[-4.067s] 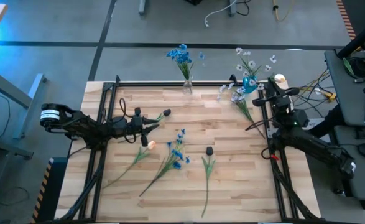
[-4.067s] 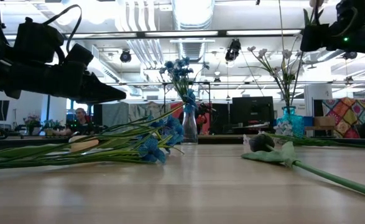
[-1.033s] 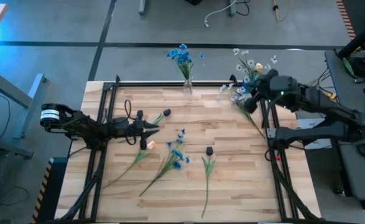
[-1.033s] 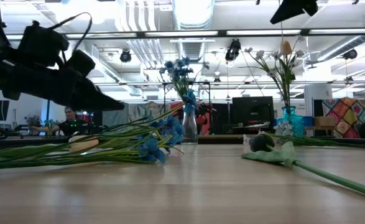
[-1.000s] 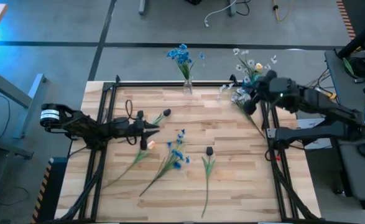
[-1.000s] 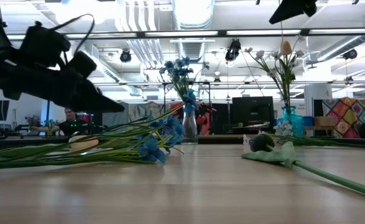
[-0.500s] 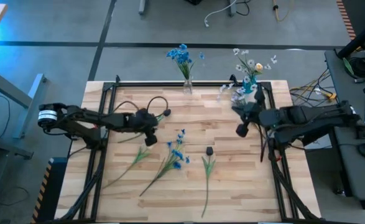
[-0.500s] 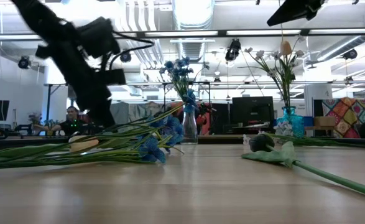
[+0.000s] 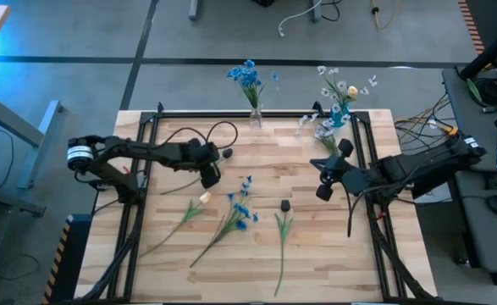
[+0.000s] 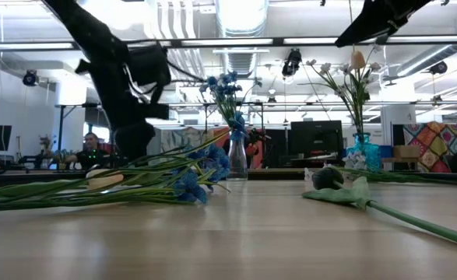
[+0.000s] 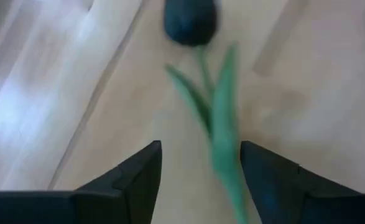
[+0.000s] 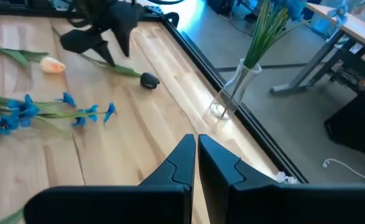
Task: Sort flowers into vase by color
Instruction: Put the top black tulip into the transparent vase, then put the white flowers into the blue vase
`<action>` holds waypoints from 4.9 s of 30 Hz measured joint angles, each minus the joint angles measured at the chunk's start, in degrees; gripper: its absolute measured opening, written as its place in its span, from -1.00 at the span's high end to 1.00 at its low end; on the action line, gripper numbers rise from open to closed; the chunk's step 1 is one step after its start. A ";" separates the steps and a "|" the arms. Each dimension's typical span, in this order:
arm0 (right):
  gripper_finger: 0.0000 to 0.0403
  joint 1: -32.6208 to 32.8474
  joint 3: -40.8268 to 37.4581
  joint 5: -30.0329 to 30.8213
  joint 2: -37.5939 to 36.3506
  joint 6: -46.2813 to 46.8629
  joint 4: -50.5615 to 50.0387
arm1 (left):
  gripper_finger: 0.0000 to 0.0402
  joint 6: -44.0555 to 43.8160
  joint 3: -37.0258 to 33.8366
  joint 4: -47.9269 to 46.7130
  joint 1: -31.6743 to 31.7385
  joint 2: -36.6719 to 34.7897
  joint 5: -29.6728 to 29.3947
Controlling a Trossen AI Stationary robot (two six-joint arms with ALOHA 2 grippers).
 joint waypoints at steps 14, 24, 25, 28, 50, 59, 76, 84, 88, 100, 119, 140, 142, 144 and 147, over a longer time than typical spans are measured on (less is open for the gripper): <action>0.94 0.00 -0.22 -0.03 5.90 -1.81 5.77 | 0.44 7.00 0.31 2.68 5.88 5.08 9.73; 0.94 0.00 -1.05 -0.02 5.99 -1.83 8.12 | 0.95 8.36 -1.15 18.93 5.89 -1.77 10.06; 0.94 0.00 -1.40 -0.03 5.99 -2.31 8.73 | 0.95 8.11 -1.99 23.98 5.87 -3.08 10.83; 0.94 0.00 -2.19 -0.04 6.12 -3.03 10.33 | 0.98 7.12 -4.74 43.17 5.87 -6.20 12.33; 0.94 -0.02 -5.93 -0.05 6.10 -11.15 22.25 | 0.99 8.43 13.87 86.30 11.22 9.24 28.56; 0.94 -0.02 -5.93 -0.03 6.10 -12.15 22.31 | 0.99 7.98 20.57 88.80 14.58 14.54 30.22; 0.94 -0.02 -5.93 -0.03 6.10 -12.24 22.33 | 0.99 3.81 22.91 91.04 18.94 20.41 31.75; 0.94 -0.02 -5.93 -0.03 6.10 -12.24 22.49 | 0.99 3.48 22.82 91.24 19.78 24.44 31.72; 0.94 -0.02 -5.93 -0.03 6.10 -12.22 22.49 | 0.99 3.48 22.80 90.88 20.41 26.45 31.72; 0.94 -0.02 -5.93 -0.05 6.10 -12.24 22.49 | 0.85 7.99 22.69 81.13 22.59 27.03 32.96; 0.94 -0.02 -5.94 -0.07 6.13 -14.26 22.54 | 0.20 22.90 22.68 42.44 22.53 15.56 34.26; 0.94 -0.02 -4.08 -0.11 6.04 -19.06 22.93 | 0.16 32.01 2.79 36.44 21.92 -5.18 29.03; 0.94 -0.02 -4.08 -0.13 6.00 -20.46 22.93 | 0.20 31.07 -0.38 36.30 21.34 -8.61 28.99; 0.94 -0.02 -4.08 -0.14 5.97 -20.87 22.85 | 0.24 29.93 -3.06 35.34 20.23 -11.97 28.93; 0.94 -0.02 -4.08 -0.22 5.89 -19.98 21.03 | 0.32 29.06 -6.22 31.79 17.21 -17.01 27.26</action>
